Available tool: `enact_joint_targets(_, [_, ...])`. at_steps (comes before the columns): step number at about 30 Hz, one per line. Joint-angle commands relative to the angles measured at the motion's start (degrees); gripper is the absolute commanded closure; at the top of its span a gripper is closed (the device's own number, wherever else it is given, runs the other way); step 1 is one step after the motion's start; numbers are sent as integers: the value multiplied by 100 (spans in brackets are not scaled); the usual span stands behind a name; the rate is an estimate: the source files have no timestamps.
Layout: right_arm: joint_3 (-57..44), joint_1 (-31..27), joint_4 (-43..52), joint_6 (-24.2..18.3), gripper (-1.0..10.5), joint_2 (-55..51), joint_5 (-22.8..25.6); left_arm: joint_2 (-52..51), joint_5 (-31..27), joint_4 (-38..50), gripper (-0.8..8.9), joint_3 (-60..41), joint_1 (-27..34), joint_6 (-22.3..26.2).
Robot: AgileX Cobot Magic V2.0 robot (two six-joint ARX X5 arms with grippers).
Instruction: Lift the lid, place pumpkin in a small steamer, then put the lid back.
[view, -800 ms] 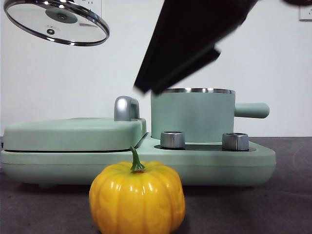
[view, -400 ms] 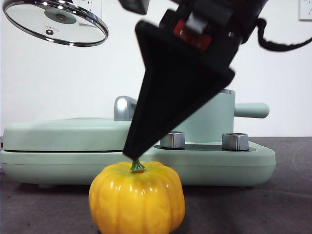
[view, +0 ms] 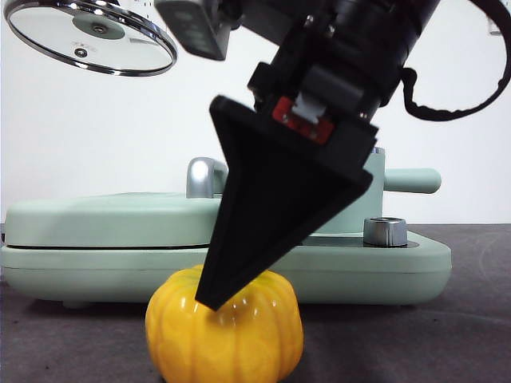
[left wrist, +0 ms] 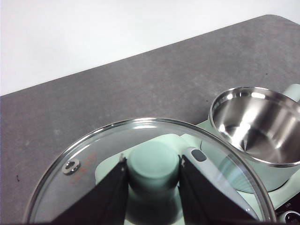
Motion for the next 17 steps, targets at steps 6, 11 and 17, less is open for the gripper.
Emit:
enact_joint_targets(6, [94,72,74,-70,485,302,11,17,7,164,798,105,24,46])
enact_joint_targets(11, [94,74,76,-63,493,435,9,17,7,166,798,105,24,46])
enact_joint_targets(17, [98,68,70,-4,572,413,11,17,7,164,798,105,28,63])
